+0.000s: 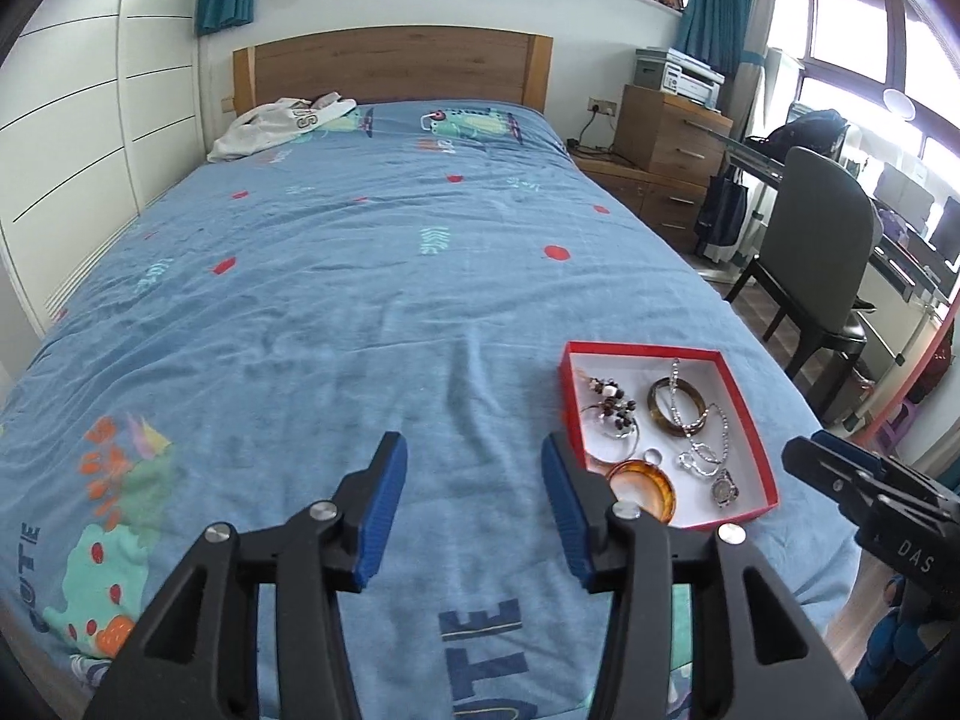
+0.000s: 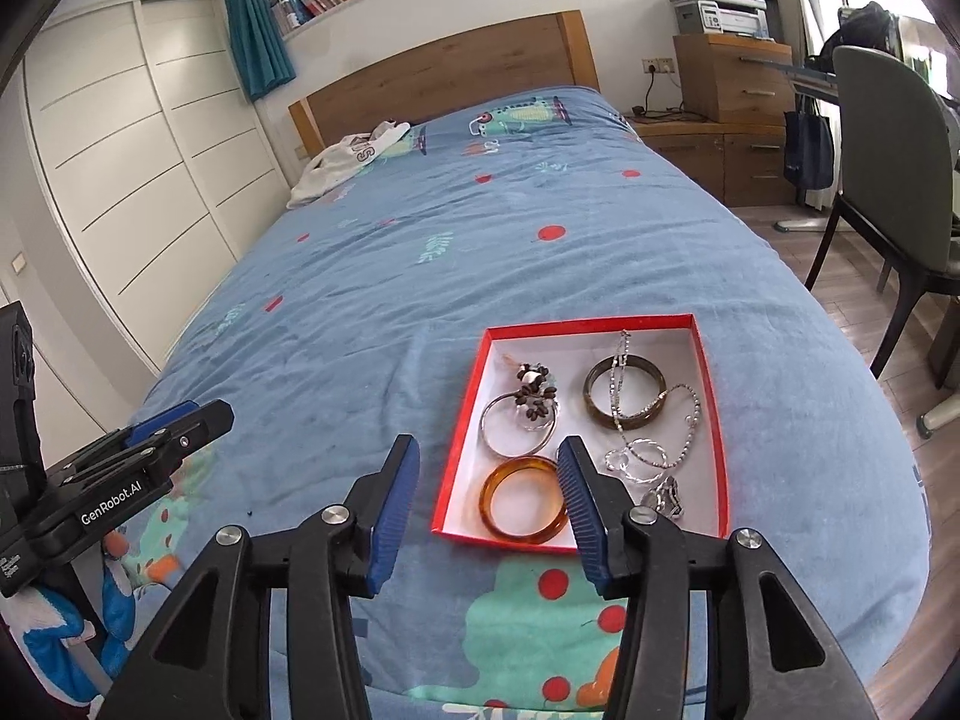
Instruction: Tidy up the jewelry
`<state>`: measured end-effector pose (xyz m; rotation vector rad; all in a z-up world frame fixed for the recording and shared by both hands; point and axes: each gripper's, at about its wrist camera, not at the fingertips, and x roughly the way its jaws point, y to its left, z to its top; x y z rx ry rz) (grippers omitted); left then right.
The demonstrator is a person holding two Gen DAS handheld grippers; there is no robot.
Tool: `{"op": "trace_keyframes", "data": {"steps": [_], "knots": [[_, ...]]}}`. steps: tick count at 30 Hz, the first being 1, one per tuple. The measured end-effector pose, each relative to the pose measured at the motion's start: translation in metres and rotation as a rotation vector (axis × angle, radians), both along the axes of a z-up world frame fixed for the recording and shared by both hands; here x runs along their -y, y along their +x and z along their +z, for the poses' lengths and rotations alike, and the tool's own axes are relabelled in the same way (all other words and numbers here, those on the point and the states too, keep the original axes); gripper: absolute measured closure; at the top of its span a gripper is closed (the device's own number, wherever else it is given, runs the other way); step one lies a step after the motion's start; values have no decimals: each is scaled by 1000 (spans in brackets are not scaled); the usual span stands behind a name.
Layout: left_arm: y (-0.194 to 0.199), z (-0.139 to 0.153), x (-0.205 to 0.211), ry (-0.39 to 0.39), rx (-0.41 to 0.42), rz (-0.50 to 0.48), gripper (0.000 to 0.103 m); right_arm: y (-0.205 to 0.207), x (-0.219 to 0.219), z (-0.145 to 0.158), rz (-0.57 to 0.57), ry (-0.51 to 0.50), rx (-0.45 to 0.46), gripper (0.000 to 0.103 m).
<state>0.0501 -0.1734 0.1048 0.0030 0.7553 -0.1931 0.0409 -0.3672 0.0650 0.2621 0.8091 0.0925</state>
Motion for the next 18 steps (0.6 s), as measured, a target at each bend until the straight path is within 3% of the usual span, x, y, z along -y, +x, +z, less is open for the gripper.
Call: {"op": "trace_keyframes", "data": {"steps": [11,13,18], "knots": [[-49,1,-58,37,30,90,57,-47,-37,12,13,-17,25,38],[-56,0,-66,38,25,107,53,-52,-41,11,10,-24,23,28],[-71,1,-80,66,50,139,43,-62,-49,2,9,-34,12,24]]}}
